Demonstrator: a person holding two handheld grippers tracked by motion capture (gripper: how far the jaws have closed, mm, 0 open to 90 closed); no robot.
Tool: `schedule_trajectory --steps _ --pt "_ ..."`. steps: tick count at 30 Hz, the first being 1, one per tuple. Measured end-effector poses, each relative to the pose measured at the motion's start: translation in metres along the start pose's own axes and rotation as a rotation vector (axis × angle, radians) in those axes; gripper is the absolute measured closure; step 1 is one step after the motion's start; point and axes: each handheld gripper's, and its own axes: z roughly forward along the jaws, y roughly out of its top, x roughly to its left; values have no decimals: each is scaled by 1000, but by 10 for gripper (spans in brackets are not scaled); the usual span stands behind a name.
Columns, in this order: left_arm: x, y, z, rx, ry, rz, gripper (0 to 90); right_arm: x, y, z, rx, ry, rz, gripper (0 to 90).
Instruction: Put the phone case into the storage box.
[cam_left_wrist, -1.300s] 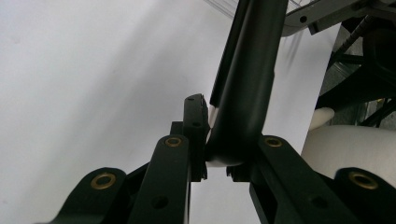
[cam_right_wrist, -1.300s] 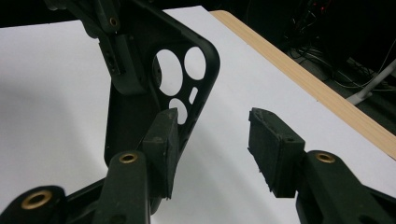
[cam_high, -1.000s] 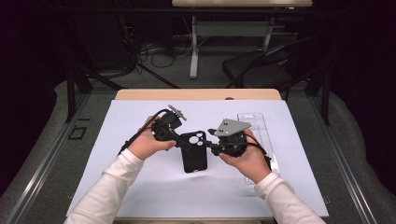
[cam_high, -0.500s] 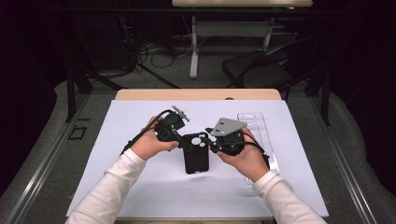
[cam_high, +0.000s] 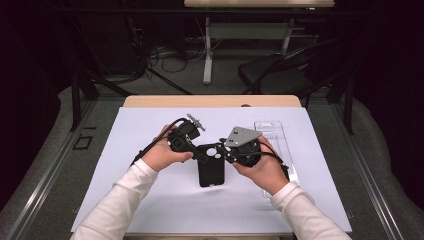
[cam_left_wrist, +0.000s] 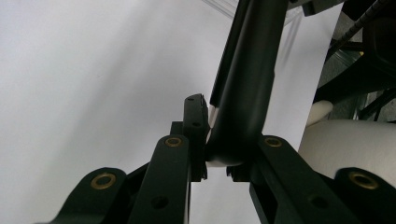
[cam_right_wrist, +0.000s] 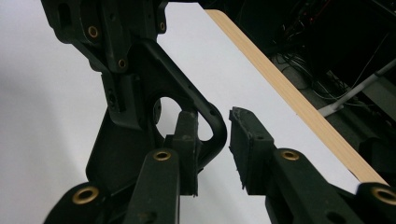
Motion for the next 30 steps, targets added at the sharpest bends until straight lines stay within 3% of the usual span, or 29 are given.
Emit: schedule_trajectory --steps 13,30 --pt "0 1 2 10 0 -3 810 4 3 -1 38 -27 -67 787" --pt "1 1 2 4 -3 -6 808 7 4 -1 42 -56 -101 799"
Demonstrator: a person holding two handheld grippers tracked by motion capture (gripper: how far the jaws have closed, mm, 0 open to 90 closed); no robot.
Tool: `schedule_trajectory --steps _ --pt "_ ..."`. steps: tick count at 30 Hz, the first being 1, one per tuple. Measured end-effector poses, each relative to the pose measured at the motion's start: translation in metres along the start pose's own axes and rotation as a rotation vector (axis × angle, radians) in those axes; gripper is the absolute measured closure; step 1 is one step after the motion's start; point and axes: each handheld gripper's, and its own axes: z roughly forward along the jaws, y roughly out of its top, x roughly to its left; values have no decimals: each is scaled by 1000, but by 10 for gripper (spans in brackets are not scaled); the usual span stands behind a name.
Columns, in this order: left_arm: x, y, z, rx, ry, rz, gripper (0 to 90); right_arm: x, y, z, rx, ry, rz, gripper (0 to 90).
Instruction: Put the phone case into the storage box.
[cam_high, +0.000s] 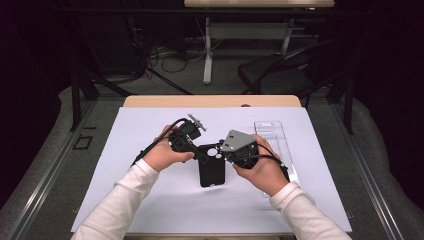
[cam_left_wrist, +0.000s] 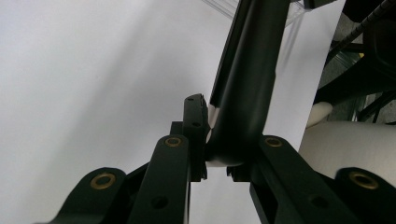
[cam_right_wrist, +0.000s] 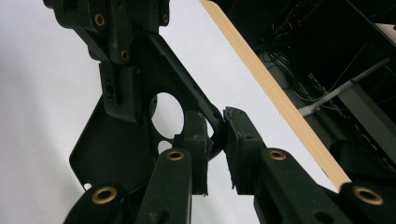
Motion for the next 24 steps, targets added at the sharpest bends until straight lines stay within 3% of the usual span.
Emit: schedule_trajectory --steps 12,24 --pt "1 -1 -1 -10 -7 0 797 0 2 -1 -1 -6 0 802" --pt "1 -4 -2 -52 20 8 671 -3 2 -1 -21 1 8 803"
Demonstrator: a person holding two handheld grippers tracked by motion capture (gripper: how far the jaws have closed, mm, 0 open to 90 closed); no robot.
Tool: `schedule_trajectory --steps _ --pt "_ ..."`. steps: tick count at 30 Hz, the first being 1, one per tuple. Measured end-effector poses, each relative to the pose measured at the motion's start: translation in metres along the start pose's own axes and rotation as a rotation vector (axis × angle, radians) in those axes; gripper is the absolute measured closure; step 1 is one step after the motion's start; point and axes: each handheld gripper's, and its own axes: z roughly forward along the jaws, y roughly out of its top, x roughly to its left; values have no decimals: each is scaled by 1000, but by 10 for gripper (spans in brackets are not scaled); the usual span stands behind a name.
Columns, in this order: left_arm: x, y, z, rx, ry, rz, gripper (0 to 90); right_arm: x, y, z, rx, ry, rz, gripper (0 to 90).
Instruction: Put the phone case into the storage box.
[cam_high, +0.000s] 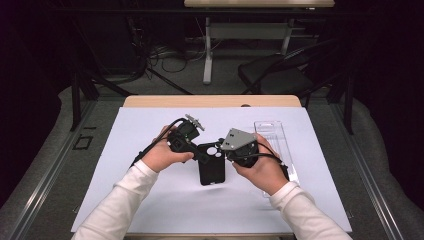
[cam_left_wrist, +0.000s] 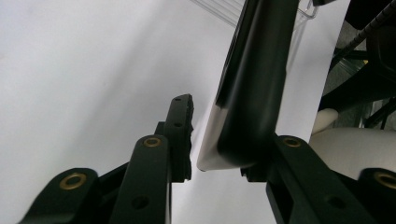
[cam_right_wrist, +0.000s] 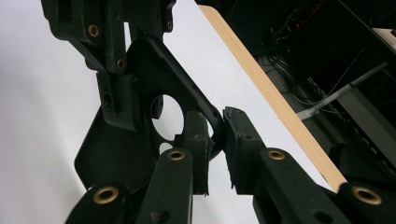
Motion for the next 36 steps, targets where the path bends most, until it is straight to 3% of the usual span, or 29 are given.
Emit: schedule_trajectory --steps 10,16,27,31,33,36 --pt "-1 -7 -4 -83 44 29 498 -6 -3 -2 -12 -6 11 804" --pt "-6 -12 -8 -149 106 62 417 -12 -5 -4 -24 -13 4 803" --pt "-10 -25 -9 -195 161 111 394 -21 -8 -9 -48 -22 19 803" --pt "-9 -30 -9 -215 178 91 412 -22 -6 -11 -58 -26 9 803" --pt "-8 -32 -9 -221 160 88 435 -23 -6 -11 -60 -28 7 803" --pt "-7 -34 -10 -232 167 69 366 -24 -5 -12 -73 -39 -3 803"
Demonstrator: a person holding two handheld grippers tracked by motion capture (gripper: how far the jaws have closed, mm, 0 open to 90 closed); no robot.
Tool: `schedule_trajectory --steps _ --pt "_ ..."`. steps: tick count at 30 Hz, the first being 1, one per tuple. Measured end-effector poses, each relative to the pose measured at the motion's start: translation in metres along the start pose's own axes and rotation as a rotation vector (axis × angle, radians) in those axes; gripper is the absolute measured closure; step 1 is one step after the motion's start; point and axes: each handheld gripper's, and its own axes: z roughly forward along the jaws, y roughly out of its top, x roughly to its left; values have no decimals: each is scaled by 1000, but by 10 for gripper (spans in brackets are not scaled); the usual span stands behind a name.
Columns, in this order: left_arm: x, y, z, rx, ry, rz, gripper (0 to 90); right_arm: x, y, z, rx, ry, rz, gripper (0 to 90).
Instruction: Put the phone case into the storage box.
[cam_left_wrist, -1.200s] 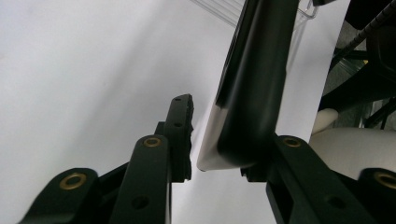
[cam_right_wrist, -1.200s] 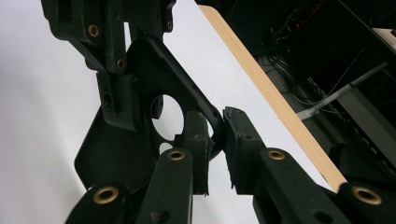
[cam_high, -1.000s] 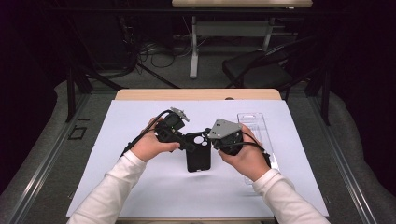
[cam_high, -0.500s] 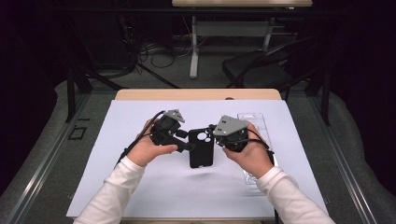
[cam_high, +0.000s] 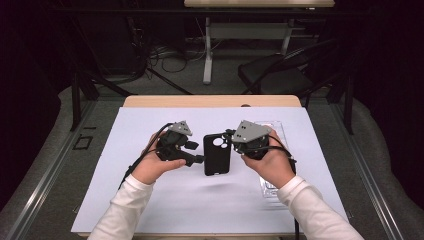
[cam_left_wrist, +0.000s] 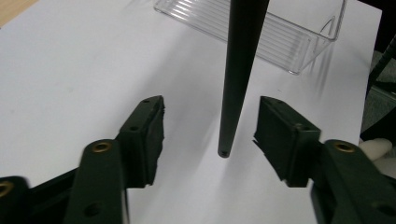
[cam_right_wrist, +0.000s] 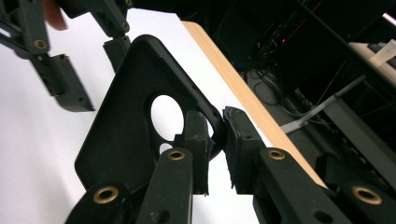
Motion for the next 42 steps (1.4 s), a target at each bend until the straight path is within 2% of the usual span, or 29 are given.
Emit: schedule_trajectory --steps 2,6,14,16,17,20,22,29,33,42 --pt "1 -1 -2 -31 1 -9 305 -1 0 0 -6 0 0 803" --pt "5 -3 -5 -71 -32 -37 232 -4 0 1 -20 7 -4 803" --pt "10 -8 -5 -87 -26 -80 190 -10 -2 -2 -46 11 10 803" --pt "12 -9 -6 -93 -30 -97 174 -12 -3 -3 -51 4 10 803" --pt "12 -10 -5 -94 -14 -105 166 -13 -3 -3 -54 -1 9 803" --pt "14 -11 -5 -99 -8 -109 160 -17 -4 -5 -59 -12 10 802" --pt "16 -13 -5 -105 -20 -109 149 -19 -5 -6 -66 -19 7 802" --pt "20 -15 -6 -126 -21 -152 130 -27 -7 -9 -71 -52 -7 802" --pt "23 -17 -8 -129 -20 -158 94 -33 -8 -11 -73 -70 -6 803" --pt "23 -18 -11 -129 -24 -154 94 -42 -11 -13 -69 -95 -17 802"
